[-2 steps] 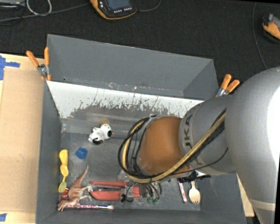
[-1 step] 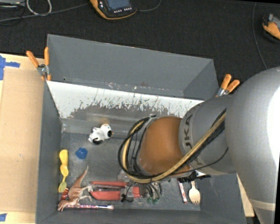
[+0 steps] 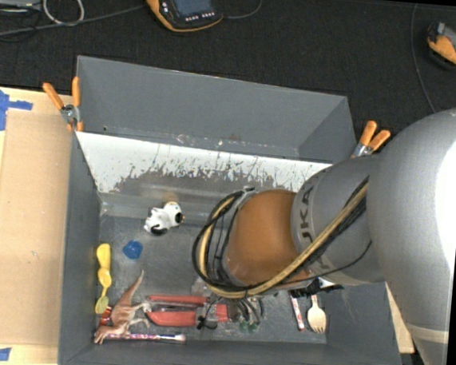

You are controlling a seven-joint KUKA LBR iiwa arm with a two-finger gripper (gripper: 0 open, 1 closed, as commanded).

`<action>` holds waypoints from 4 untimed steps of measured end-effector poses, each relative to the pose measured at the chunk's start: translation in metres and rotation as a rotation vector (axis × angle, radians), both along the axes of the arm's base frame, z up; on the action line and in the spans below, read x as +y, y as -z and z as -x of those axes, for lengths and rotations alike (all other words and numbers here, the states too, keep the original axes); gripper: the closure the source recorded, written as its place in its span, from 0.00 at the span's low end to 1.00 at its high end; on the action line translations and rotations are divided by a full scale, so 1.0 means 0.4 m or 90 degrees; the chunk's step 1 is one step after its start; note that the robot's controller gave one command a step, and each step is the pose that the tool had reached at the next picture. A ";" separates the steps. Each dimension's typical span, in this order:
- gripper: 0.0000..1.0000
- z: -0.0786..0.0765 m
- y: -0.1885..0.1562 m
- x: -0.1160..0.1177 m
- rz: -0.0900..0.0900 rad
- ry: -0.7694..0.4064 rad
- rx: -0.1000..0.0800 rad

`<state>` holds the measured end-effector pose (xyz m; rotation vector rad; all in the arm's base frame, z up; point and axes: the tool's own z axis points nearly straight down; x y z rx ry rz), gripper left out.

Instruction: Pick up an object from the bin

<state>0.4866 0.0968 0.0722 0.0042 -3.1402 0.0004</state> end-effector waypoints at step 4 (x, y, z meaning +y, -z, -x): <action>1.00 0.000 0.000 0.000 0.000 -0.001 0.000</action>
Offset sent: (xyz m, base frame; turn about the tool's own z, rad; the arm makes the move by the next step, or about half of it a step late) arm 0.0000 0.0000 0.0000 0.0000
